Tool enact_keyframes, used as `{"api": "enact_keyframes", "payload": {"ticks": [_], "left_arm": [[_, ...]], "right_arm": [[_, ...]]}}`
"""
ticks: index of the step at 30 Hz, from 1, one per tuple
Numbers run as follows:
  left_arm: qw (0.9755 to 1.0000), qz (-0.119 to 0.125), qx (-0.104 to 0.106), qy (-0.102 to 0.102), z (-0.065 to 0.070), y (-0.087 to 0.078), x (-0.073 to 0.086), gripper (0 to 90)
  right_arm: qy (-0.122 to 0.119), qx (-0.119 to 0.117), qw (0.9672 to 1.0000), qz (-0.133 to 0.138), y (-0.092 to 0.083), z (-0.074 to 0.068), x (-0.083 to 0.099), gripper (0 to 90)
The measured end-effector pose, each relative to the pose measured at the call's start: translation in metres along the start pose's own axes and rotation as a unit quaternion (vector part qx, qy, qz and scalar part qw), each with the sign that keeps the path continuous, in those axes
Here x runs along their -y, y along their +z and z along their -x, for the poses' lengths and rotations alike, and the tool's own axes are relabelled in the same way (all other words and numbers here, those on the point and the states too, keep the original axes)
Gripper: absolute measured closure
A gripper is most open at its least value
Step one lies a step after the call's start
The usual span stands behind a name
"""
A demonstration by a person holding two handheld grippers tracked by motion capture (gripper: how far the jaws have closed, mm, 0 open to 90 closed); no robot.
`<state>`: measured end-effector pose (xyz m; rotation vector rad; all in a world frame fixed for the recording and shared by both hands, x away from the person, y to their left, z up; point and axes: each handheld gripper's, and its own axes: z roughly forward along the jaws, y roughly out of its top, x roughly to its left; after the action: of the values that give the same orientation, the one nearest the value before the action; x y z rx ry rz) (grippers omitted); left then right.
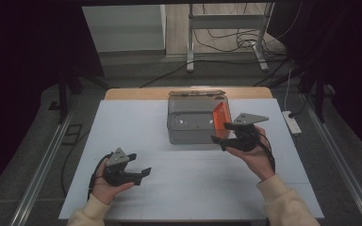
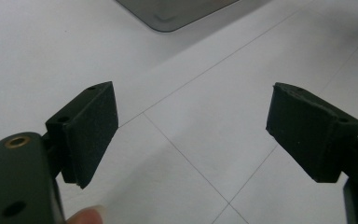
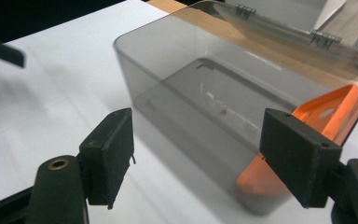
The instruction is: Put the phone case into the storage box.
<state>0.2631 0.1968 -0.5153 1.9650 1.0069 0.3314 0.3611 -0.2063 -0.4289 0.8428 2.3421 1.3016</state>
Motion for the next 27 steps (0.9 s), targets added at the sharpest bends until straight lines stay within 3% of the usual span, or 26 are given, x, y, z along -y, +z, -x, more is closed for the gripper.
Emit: {"api": "enact_keyframes", "payload": {"ticks": [6, 16, 21, 27], "left_arm": [[1.0000, 0.003, -0.003, 0.001, 0.000, 0.001, 0.001, 16.6], [1.0000, 0.001, -0.009, -0.001, -0.001, 0.001, 0.004, 16.5], [0.9999, -0.001, -0.010, -0.002, 0.000, 0.001, 0.005, 16.2], [0.9999, -0.005, -0.011, -0.005, 0.001, -0.002, 0.012, 16.2]], "right_arm": [[0.003, -0.021, 0.9997, 0.007, -0.014, -0.004, 0.026, 26.6], [0.025, -0.031, 0.9991, -0.016, -0.030, -0.002, 0.075, 25.9], [0.046, -0.025, 0.9984, -0.020, -0.039, 0.003, 0.098, 25.9], [0.061, -0.013, 0.9979, -0.013, -0.042, 0.009, 0.108, 26.0]]}}
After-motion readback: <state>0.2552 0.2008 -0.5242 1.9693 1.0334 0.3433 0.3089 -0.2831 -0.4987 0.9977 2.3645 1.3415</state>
